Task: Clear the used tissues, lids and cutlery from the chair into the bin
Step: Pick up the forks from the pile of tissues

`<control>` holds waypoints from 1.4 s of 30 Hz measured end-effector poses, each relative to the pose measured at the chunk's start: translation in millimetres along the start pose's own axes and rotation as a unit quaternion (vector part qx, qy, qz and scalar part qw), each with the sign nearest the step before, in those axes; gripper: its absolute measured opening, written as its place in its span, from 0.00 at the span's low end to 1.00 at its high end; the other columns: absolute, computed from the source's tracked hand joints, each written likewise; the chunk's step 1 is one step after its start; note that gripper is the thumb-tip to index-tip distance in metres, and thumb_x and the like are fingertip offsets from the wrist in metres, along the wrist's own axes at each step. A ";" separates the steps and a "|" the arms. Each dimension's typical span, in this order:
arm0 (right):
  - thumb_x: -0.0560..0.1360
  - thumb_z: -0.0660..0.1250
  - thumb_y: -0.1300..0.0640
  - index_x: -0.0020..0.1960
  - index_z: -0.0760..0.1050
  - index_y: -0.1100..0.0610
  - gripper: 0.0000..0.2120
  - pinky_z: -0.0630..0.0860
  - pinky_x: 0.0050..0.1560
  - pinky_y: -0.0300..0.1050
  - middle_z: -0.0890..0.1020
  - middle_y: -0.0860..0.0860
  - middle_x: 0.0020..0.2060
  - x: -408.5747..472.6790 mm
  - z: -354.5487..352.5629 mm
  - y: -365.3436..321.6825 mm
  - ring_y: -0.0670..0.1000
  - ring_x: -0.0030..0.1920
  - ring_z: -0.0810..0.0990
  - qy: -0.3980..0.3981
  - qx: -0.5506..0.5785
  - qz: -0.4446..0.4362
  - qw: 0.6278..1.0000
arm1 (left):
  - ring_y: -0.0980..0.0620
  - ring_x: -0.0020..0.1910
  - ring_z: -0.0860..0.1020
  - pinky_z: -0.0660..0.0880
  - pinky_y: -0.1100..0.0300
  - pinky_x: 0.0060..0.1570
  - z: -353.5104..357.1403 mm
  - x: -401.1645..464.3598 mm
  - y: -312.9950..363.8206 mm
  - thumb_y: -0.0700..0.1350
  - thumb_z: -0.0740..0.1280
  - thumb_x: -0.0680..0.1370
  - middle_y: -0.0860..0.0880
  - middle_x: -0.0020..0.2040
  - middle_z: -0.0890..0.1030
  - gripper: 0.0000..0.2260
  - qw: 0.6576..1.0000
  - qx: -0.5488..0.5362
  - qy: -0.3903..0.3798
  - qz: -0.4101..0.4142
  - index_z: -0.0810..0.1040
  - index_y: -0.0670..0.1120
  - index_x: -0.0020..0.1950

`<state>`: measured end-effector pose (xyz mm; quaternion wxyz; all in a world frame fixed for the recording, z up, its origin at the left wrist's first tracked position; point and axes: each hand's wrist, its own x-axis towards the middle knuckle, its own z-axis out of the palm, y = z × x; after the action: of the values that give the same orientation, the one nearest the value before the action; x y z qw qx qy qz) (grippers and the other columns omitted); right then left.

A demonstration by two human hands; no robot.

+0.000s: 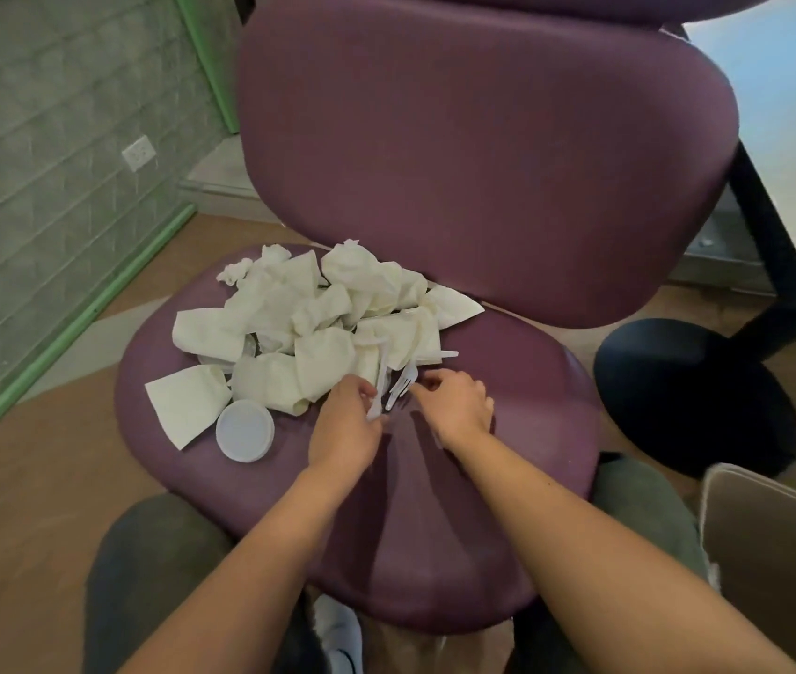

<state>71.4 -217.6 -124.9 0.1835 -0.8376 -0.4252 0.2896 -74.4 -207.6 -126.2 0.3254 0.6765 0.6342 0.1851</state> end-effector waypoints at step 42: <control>0.74 0.71 0.62 0.43 0.76 0.51 0.07 0.80 0.50 0.53 0.81 0.50 0.39 -123.4 -166.7 263.7 0.53 0.44 0.81 0.286 0.335 0.173 0.881 | 0.52 0.44 0.81 0.81 0.48 0.49 185.2 -112.6 228.5 0.44 0.75 0.71 0.53 0.41 0.81 0.19 0.906 -0.053 -0.361 0.216 0.78 0.53 0.61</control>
<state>280.1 -479.4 -102.8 0.5135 -0.8331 -0.0798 0.1896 202.7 -352.1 -86.9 0.5195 0.7992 0.3012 0.0277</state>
